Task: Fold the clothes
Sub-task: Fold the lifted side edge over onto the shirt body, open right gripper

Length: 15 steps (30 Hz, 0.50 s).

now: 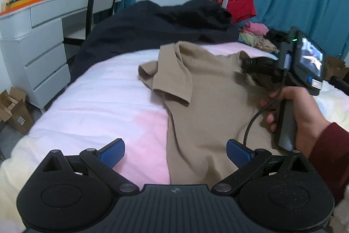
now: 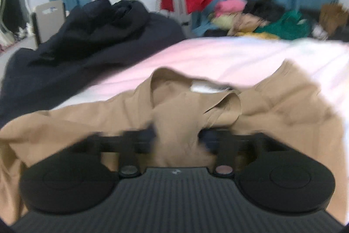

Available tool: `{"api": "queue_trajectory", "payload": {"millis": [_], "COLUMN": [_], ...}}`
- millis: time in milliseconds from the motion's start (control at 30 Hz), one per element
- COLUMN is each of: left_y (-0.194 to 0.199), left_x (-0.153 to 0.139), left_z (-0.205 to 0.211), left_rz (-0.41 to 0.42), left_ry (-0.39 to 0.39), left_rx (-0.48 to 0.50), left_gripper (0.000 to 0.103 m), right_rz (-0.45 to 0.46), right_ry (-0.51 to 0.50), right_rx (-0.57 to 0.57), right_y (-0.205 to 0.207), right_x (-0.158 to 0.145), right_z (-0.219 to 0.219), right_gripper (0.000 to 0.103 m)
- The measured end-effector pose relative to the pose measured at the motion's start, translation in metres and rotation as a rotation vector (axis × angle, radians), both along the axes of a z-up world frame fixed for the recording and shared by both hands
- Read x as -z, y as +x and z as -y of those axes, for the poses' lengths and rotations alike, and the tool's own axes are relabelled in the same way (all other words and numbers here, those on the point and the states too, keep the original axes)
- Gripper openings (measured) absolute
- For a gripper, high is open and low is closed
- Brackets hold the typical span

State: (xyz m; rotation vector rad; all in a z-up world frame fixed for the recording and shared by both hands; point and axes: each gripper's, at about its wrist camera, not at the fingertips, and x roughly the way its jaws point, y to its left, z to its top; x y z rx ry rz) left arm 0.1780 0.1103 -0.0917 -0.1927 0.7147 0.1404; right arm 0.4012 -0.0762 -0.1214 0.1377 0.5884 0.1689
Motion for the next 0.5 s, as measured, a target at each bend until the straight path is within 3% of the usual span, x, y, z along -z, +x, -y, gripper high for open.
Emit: {"api": "queue_trajectory", "payload": {"millis": [100,233,500], "left_y": [0.007,0.005,-0.018], "left_x": [0.006,0.006,-0.009], "left_z": [0.007,0.021,0.048], "left_rz": [-0.005,0.008,0.068], "left_ry": [0.007,0.04,0.057], "left_rx": [0.015,0.04,0.093], "left_gripper": [0.1,0.1,0.1], "right_rz": [0.012,0.058,0.17], "right_ry": [0.019,0.091,0.174], "right_rx": [-0.056,-0.082,-0.019], "right_y": [-0.013,-0.059,-0.224], "right_x": [-0.013,-0.048,-0.115], "right_z": [0.004,0.026,0.106], "right_gripper": [0.09,0.09,0.09]}}
